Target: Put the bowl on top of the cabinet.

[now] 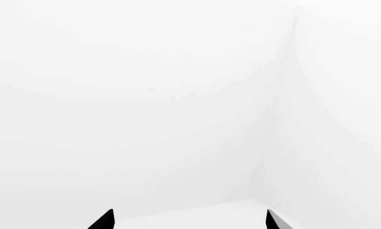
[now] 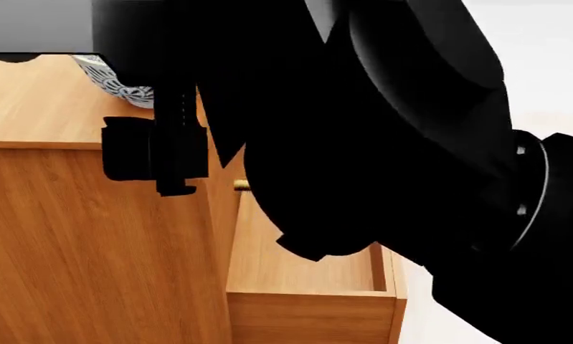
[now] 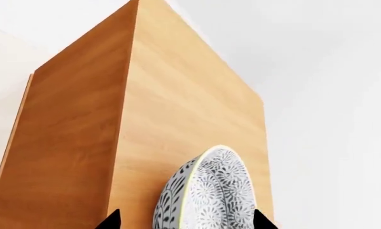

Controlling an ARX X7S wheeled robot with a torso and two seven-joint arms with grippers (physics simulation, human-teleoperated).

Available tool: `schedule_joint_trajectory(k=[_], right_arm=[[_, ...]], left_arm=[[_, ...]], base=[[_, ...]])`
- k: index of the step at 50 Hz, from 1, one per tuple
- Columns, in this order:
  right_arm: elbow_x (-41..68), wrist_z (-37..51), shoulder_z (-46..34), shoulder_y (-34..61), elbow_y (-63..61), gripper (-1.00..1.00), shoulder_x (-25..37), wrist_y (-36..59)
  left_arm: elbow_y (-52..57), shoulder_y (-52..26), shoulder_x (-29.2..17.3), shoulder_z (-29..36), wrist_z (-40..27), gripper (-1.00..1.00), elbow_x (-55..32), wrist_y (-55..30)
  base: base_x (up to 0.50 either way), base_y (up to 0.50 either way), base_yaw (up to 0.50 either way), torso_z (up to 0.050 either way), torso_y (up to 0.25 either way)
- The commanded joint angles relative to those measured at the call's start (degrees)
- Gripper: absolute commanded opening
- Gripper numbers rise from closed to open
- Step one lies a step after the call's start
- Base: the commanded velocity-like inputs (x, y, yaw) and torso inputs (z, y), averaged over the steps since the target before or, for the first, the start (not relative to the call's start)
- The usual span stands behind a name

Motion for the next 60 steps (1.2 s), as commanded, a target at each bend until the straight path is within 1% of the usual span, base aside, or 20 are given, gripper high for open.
schedule_joint_trajectory(k=[1,18,21,25,26,28,29,33,34,35,36,38,40,42,43,44,48,50,54,60], right_arm=[[3.93,0.62,7.98,0.25,-8.00,1.00,2.33,1.86],[12.92,3.33,24.44,-6.11,-30.22,1.00,9.20,12.96],[15.39,4.05,29.27,-7.89,-35.68,1.00,9.98,16.53],[17.58,4.71,33.63,-9.29,-40.77,1.00,10.49,20.14],[18.72,5.03,36.27,-10.01,-43.21,1.00,10.30,22.13],[19.96,5.21,38.80,-10.32,-45.28,1.00,9.89,24.42],[21.24,5.37,42.01,-10.68,-47.53,1.00,9.20,27.20],[24.23,5.60,49.77,-11.22,-53.32,1.00,7.69,34.75],[27.03,6.52,53.41,-11.90,-54.99,1.00,7.60,37.09],[29.16,7.98,53.89,-11.69,-54.83,1.00,7.94,37.08],[37.68,13.63,59.24,-14.32,-55.68,1.00,10.25,37.15],[52.78,24.70,63.38,-14.34,-54.54,1.00,12.91,37.11],[69.97,37.89,69.63,-18.12,-54.17,1.00,16.82,36.94],[81.59,48.08,72.13,-20.83,-53.01,1.00,20.00,35.25],[85.12,51.68,72.58,-21.95,-52.76,1.00,21.38,33.97],[89.30,55.81,74.23,-25.55,-53.31,1.00,23.75,31.92],[95.63,62.07,77.71,-32.50,-54.95,1.00,27.72,27.97],[98.78,64.56,81.79,-37.85,-56.57,1.00,28.67,27.07],[106.49,70.20,89.26,-42.36,-56.61,1.00,26.64,30.19],[115.19,77.43,96.52,-47.10,-56.50,1.00,23.16,34.23]], left_arm=[[-0.02,0.04,-0.04,0.04,-0.07,1.00,-0.03,0.07],[0.07,0.01,-0.20,0.46,-0.19,1.00,0.12,0.03],[0.17,0.06,-0.18,0.48,-0.26,1.00,0.07,-0.03],[0.13,0.08,-0.18,0.51,-0.25,1.00,0.08,0.04],[0.09,0.07,-0.20,0.53,-0.22,1.00,0.06,0.05],[0.05,0.06,-0.21,0.54,-0.20,1.00,0.06,0.09],[0.08,0.09,-0.19,0.51,-0.21,1.00,0.03,0.12],[-0.01,0.09,-0.22,0.54,-0.19,1.00,-0.02,0.13],[-0.02,0.09,-0.23,0.56,-0.16,1.00,0.01,0.18],[-0.03,0.09,-0.23,0.56,-0.16,1.00,0.00,0.18],[-0.06,0.08,-0.23,0.55,-0.18,1.00,0.02,0.20],[-0.06,0.10,-0.23,0.56,-0.18,1.00,0.04,0.24],[-0.12,0.08,-0.24,0.56,-0.18,1.00,0.04,0.28],[-0.18,0.04,-0.25,0.61,-0.18,1.00,0.09,0.32],[-0.22,0.02,-0.24,0.62,-0.16,1.00,0.10,0.39],[-0.29,-0.01,-0.26,0.65,-0.16,1.00,0.14,0.41],[-0.33,0.00,-0.28,0.65,-0.15,1.00,0.14,0.46],[-0.20,0.05,-0.29,0.64,-0.21,1.00,0.11,0.42],[0.03,0.18,-0.34,0.60,-0.30,1.00,0.07,0.34],[0.27,0.32,-0.39,0.58,-0.36,1.00,-0.07,0.30]], base=[[0.00,0.00,0.00,0.000,0.000],[0.00,0.00,0.00,0.000,0.000],[0.00,0.00,0.00,0.000,0.000],[0.00,0.00,0.00,0.000,0.000],[0.00,0.00,0.00,0.000,0.000],[0.00,0.00,0.00,0.000,0.000],[0.00,0.00,0.00,0.000,0.000],[0.00,0.00,0.00,0.000,0.000],[0.00,0.00,0.00,0.000,0.000],[0.00,0.00,0.00,0.000,0.000],[0.00,0.00,0.00,0.000,0.000],[0.00,0.00,0.00,0.000,0.000],[0.00,0.00,0.00,0.000,0.000],[0.00,0.00,0.00,0.000,0.000],[0.00,0.00,0.00,0.000,0.000],[0.00,0.00,0.00,0.000,0.000],[0.00,0.00,0.00,0.000,0.000],[0.00,0.00,0.00,0.000,0.000],[0.00,0.00,0.00,0.000,0.000],[0.00,0.00,0.00,0.000,0.000]])
